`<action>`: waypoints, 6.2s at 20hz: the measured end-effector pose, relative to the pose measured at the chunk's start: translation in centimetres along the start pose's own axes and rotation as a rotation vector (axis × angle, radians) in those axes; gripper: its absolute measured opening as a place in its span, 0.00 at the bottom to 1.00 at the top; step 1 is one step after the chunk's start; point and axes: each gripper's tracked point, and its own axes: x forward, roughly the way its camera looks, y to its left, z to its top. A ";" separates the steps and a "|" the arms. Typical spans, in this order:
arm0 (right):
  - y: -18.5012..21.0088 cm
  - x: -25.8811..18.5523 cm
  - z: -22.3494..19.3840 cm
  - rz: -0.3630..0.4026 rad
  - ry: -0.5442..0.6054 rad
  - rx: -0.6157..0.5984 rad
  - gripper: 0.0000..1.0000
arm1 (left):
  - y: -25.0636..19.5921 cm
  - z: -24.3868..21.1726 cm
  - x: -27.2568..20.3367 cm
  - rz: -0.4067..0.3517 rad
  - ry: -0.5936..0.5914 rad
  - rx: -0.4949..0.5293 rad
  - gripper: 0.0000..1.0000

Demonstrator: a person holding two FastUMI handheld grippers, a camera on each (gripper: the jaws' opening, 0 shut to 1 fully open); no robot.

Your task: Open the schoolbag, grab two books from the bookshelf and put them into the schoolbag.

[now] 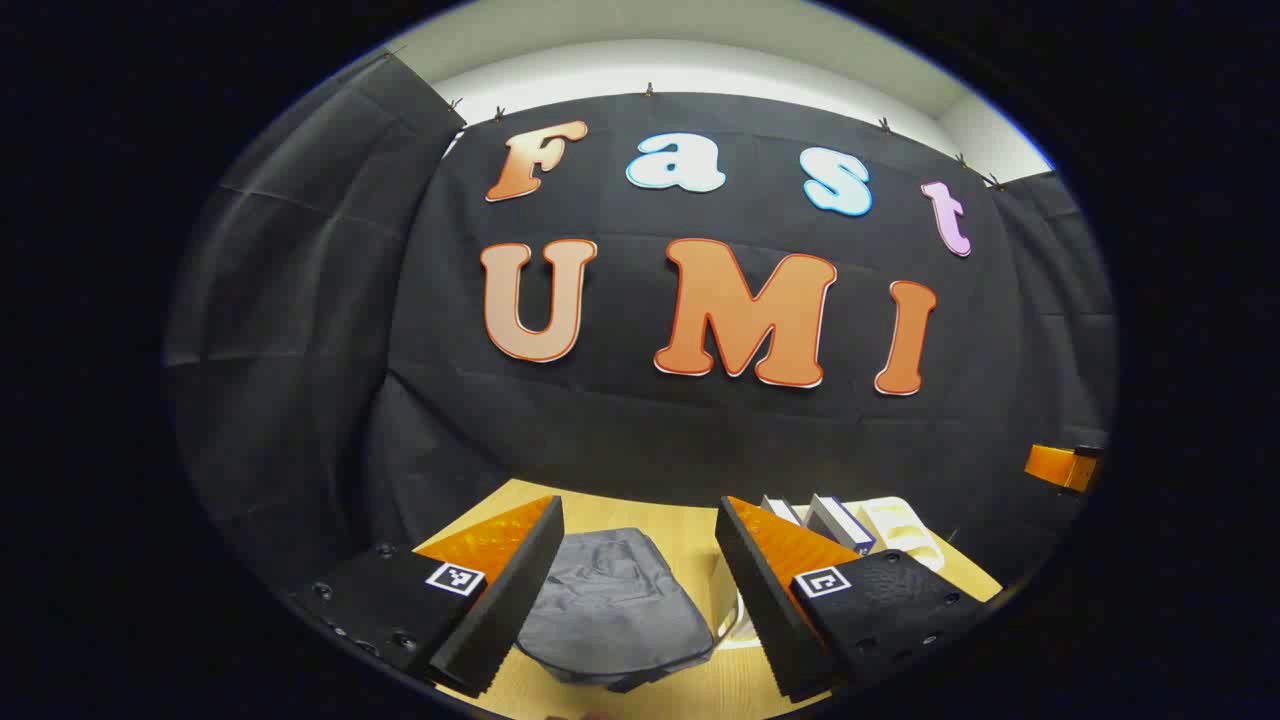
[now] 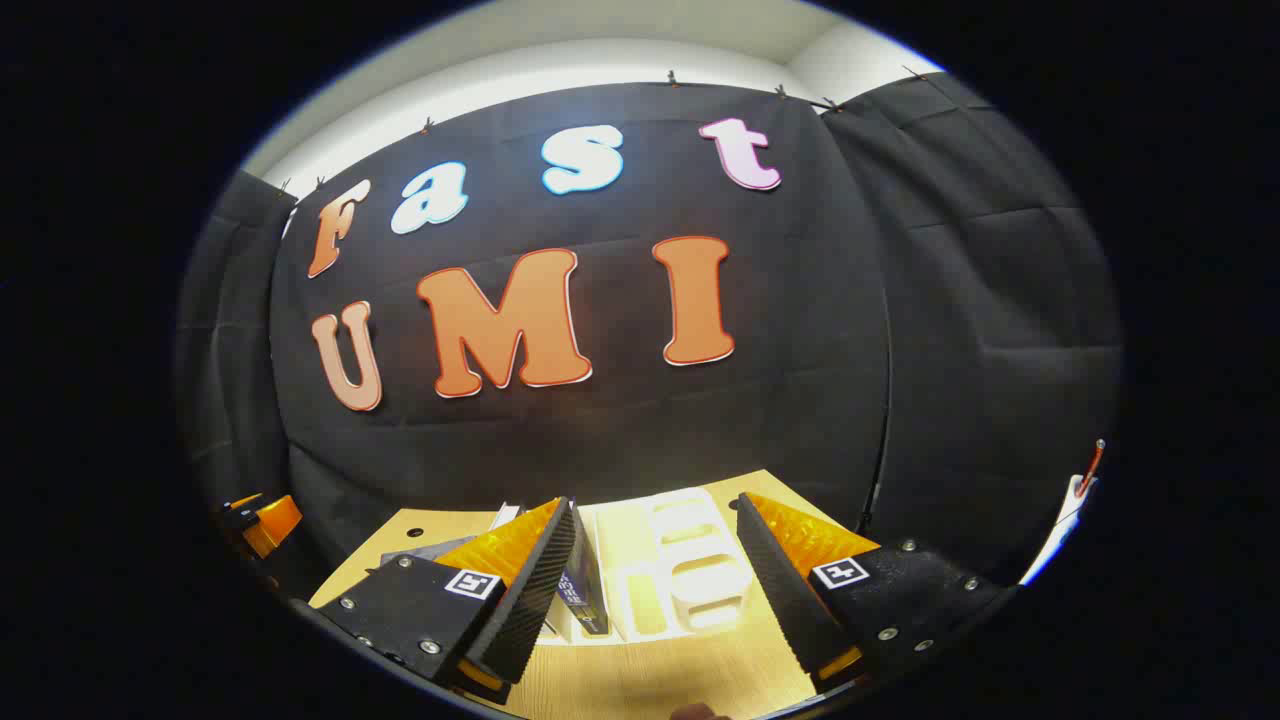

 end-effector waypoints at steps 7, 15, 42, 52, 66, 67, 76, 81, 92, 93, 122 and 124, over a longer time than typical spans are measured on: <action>2.0 2.8 -2.2 0.068 0.074 -0.009 0.98 | -0.9 0.1 1.1 0.014 -0.002 0.002 0.96; 2.8 3.9 -2.4 0.005 0.065 -0.021 0.97 | 0.4 -0.3 3.3 -0.029 0.018 0.035 0.96; 2.1 2.2 -5.3 -0.034 0.141 -0.026 0.98 | 2.6 -6.4 2.7 -0.053 0.127 0.345 0.97; -0.5 0.9 -7.2 -0.099 0.201 -0.066 0.98 | 2.8 -20.2 1.0 -0.107 0.329 0.698 0.98; -4.0 -0.2 -8.9 -0.169 0.271 -0.056 0.98 | -0.2 -31.1 2.4 -0.233 0.401 1.037 0.97; -4.3 -0.3 -9.0 -0.175 0.276 -0.051 0.98 | -0.5 -31.0 2.9 -0.235 0.397 1.048 0.98; -5.6 -0.8 -10.2 -0.203 0.307 -0.026 0.98 | -0.6 -32.8 5.2 -0.276 0.483 1.062 0.97; -5.7 -0.8 -10.3 -0.212 0.318 -0.011 0.98 | -0.9 -32.6 6.1 -0.300 0.492 1.077 0.95; -5.4 -0.5 -10.3 -0.194 0.306 0.000 0.98 | -1.9 -33.9 5.6 -0.379 0.583 1.046 0.12; -5.3 -0.5 -10.3 -0.190 0.306 0.014 0.98 | -1.9 -33.8 5.8 -0.380 0.581 1.040 0.10; 3.1 -3.5 -12.2 -0.078 0.486 0.067 0.98 | 2.7 -11.7 17.2 -0.549 0.537 0.816 0.00; 4.7 -3.9 -12.0 -0.029 0.526 0.058 0.98 | 3.0 -11.3 18.0 -0.547 0.529 0.789 0.00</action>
